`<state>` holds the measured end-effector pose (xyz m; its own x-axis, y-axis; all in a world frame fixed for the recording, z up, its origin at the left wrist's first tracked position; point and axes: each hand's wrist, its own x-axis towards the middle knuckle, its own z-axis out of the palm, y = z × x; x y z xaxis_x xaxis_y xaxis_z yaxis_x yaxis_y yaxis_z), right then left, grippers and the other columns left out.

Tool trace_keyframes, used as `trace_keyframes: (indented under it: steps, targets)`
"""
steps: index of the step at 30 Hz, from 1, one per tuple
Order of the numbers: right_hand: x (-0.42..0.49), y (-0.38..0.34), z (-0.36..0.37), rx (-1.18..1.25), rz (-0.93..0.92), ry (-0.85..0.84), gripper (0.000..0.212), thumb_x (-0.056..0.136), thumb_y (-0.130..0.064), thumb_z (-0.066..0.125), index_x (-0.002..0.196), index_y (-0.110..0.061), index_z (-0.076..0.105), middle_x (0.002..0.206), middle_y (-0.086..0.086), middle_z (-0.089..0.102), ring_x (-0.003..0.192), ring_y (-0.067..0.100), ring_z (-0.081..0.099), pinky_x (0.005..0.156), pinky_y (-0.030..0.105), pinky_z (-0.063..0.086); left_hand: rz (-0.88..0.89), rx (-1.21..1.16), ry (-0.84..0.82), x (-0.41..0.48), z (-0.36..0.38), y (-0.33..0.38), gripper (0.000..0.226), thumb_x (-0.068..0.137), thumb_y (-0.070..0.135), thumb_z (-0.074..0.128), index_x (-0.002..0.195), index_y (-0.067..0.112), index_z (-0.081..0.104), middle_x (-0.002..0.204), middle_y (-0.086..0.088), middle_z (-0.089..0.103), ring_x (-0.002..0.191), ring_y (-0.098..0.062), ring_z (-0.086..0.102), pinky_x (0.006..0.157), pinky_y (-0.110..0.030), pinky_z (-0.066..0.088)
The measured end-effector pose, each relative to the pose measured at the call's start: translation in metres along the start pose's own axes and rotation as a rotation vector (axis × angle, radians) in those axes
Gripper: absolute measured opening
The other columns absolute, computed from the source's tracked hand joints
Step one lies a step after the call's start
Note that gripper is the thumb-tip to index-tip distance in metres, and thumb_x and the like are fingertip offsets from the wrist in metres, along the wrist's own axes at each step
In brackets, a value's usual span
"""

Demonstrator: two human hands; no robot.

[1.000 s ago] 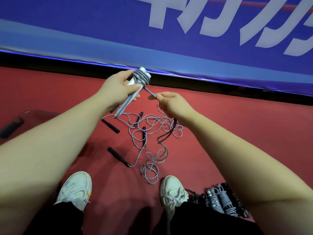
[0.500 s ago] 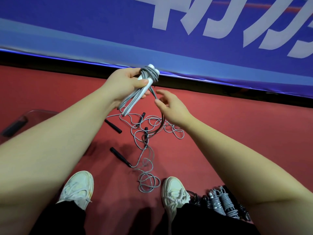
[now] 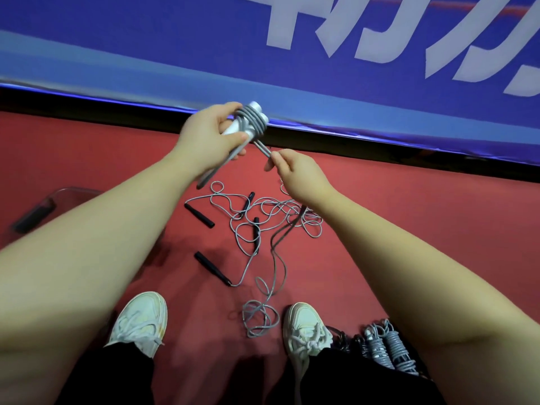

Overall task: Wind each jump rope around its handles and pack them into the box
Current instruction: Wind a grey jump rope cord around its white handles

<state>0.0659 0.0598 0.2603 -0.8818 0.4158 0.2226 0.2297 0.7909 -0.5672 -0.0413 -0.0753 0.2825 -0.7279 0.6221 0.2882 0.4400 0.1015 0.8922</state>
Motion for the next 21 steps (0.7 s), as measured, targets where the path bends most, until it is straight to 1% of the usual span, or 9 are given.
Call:
trace_keyframes:
  steps: [2,5,8,10,14,17,19,20,21]
  targets:
    - [-0.004,-0.002,-0.006,0.007,-0.014,-0.042,0.033,0.101,-0.03,0.037,0.084,-0.02,0.063,0.065,-0.008,0.048,0.071,0.017,0.05,0.069,0.03,0.037,-0.014,-0.025,0.013,0.002,-0.003,-0.005,0.047,0.088,0.002,0.06,0.132,0.015,0.05,0.107,-0.007,0.069,0.063,-0.007,0.069,0.067,-0.026,0.057]
    - [-0.007,-0.011,-0.01,0.122,0.062,-0.1,0.034,0.101,-0.024,0.034,0.08,-0.019,0.061,0.061,-0.007,0.046,0.055,0.01,0.043,0.058,0.027,0.033,0.009,0.104,0.043,0.002,0.003,-0.006,0.05,0.086,0.007,0.063,0.133,0.015,0.051,0.109,-0.006,0.069,0.065,-0.005,0.069,0.062,-0.014,0.052]
    - [-0.008,-0.021,-0.014,0.182,0.161,-0.175,0.031,0.099,-0.018,0.032,0.085,-0.017,0.06,0.059,-0.004,0.045,0.05,0.01,0.038,0.05,0.023,0.03,0.064,0.349,0.08,0.0,0.014,-0.001,0.052,0.086,0.017,0.065,0.134,0.017,0.047,0.118,-0.005,0.065,0.096,-0.022,0.066,0.083,-0.026,0.048]
    - [-0.01,-0.023,-0.02,0.098,0.201,-0.253,0.029,0.099,-0.02,0.034,0.085,-0.018,0.059,0.061,-0.002,0.046,0.051,0.012,0.04,0.05,0.023,0.033,0.062,0.51,0.085,0.0,0.016,-0.004,0.05,0.087,0.022,0.065,0.133,0.014,0.045,0.122,-0.006,0.063,0.11,-0.028,0.058,0.086,-0.032,0.042]
    - [-0.018,-0.024,-0.027,0.071,0.314,-0.418,0.036,0.101,-0.017,0.032,0.075,-0.014,0.057,0.066,0.007,0.046,0.053,0.018,0.04,0.051,0.025,0.033,0.042,0.649,0.038,-0.003,0.017,-0.012,0.044,0.087,0.028,0.065,0.124,0.012,0.048,0.118,-0.01,0.064,0.107,-0.034,0.057,0.083,-0.04,0.045]
    - [-0.019,-0.031,-0.03,-0.146,0.287,-0.452,0.023,0.096,-0.012,0.041,0.083,-0.014,0.06,0.071,0.005,0.053,0.058,0.018,0.048,0.054,0.025,0.041,0.101,0.619,0.011,-0.005,0.021,-0.011,0.04,0.085,0.026,0.067,0.118,0.012,0.051,0.113,-0.011,0.065,0.104,-0.033,0.059,0.084,-0.043,0.047]
    - [-0.018,-0.035,-0.033,-0.16,0.262,-0.426,0.018,0.094,-0.012,0.045,0.081,-0.015,0.057,0.073,0.001,0.055,0.062,0.014,0.051,0.058,0.024,0.047,0.145,0.607,-0.011,-0.007,0.022,-0.011,0.036,0.082,0.025,0.07,0.112,0.013,0.053,0.107,-0.011,0.067,0.099,-0.033,0.06,0.081,-0.043,0.048]
    - [-0.017,-0.036,-0.036,-0.096,0.273,-0.413,0.021,0.094,-0.011,0.045,0.076,-0.015,0.055,0.069,0.0,0.052,0.057,0.012,0.048,0.052,0.021,0.045,0.163,0.621,-0.034,-0.008,0.022,-0.011,0.035,0.081,0.024,0.07,0.11,0.013,0.054,0.105,-0.011,0.067,0.096,-0.033,0.06,0.079,-0.043,0.048]
    - [-0.016,-0.037,-0.039,-0.01,0.303,-0.409,0.026,0.095,-0.01,0.043,0.072,-0.015,0.052,0.064,0.0,0.047,0.05,0.01,0.041,0.042,0.019,0.038,0.176,0.64,-0.06,-0.01,0.023,-0.012,0.034,0.081,0.024,0.07,0.109,0.013,0.055,0.104,-0.011,0.067,0.095,-0.034,0.06,0.077,-0.043,0.048]
